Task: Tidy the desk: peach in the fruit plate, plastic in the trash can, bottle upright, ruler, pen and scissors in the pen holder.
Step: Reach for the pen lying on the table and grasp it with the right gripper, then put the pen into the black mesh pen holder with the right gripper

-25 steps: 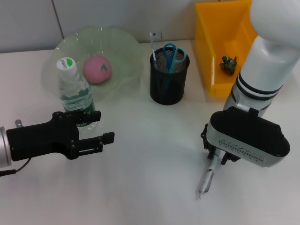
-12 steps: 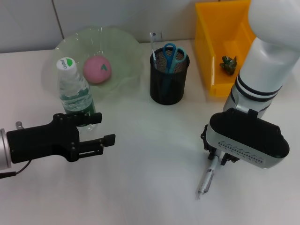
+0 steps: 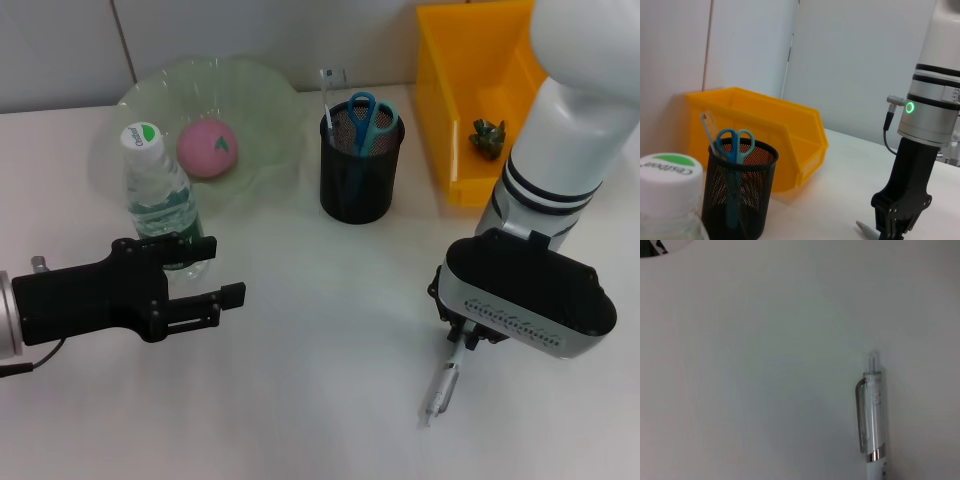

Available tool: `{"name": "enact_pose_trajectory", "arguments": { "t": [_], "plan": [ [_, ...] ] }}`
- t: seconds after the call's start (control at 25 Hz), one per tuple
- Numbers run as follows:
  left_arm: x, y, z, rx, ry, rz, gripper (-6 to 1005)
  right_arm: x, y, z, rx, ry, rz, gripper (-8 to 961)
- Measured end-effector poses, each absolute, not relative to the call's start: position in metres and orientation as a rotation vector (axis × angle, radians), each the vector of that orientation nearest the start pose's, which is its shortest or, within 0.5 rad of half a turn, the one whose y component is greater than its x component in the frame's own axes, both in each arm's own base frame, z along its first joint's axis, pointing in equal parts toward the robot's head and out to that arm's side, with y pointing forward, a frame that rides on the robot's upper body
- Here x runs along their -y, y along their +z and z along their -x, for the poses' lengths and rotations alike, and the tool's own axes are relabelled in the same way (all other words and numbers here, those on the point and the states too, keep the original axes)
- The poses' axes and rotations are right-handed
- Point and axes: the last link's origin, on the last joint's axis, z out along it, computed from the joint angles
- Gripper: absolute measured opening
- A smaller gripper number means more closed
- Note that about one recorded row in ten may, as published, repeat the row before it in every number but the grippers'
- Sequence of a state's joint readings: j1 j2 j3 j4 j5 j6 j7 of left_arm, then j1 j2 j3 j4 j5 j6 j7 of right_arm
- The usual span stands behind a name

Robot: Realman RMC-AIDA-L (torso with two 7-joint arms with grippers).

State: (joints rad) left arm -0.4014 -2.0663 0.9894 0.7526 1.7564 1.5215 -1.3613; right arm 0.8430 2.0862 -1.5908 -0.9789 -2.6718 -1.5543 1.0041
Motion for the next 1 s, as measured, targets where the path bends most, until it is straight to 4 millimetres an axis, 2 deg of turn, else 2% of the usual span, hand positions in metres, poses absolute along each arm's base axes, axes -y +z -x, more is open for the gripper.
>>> {"name": "enact_pose_trajectory", "arguments": {
  "t": [0.32, 0.48, 0.6, 0.64, 0.68, 0.76, 0.8, 0.84, 0.88, 1.0],
  "plan": [
    [-0.311, -0.007, 0.256, 0.512, -0.733, 2.767, 726, -0.357, -0.054, -0.178, 1.561, -1.068, 2.909, 124],
    [-0.311, -0.006, 0.255, 0.509, -0.736, 2.77, 726, -0.355, -0.044, -0.167, 1.513, -0.977, 2.956, 124],
    [-0.31, -0.005, 0.254, 0.502, -0.741, 2.776, 726, -0.352, -0.026, -0.151, 1.43, -0.815, 3.021, 123],
    [-0.31, -0.005, 0.254, 0.502, -0.741, 2.776, 726, -0.352, -0.011, -0.143, 1.365, -0.698, 3.053, 123],
    [-0.31, -0.005, 0.254, 0.502, -0.741, 2.776, 726, -0.352, -0.011, -0.143, 1.365, -0.698, 3.053, 123],
    [-0.311, -0.002, 0.253, 0.488, -0.747, 2.776, 726, -0.351, 0.003, -0.138, 1.302, -0.592, 3.069, 123],
    [-0.311, -0.002, 0.253, 0.488, -0.747, 2.776, 726, -0.351, 0.011, -0.136, 1.266, -0.528, 3.073, 123],
    [-0.31, 0.004, 0.252, 0.467, -0.777, 2.759, 726, -0.35, 0.027, -0.135, 1.184, -0.392, 3.079, 123],
    [-0.31, 0.004, 0.252, 0.467, -0.777, 2.759, 726, -0.35, 0.027, -0.135, 1.184, -0.392, 3.079, 123],
    [-0.31, 0.006, 0.252, 0.456, -0.792, 2.752, 726, -0.35, 0.045, -0.139, 1.062, -0.244, 3.074, 123]
  ]
}}
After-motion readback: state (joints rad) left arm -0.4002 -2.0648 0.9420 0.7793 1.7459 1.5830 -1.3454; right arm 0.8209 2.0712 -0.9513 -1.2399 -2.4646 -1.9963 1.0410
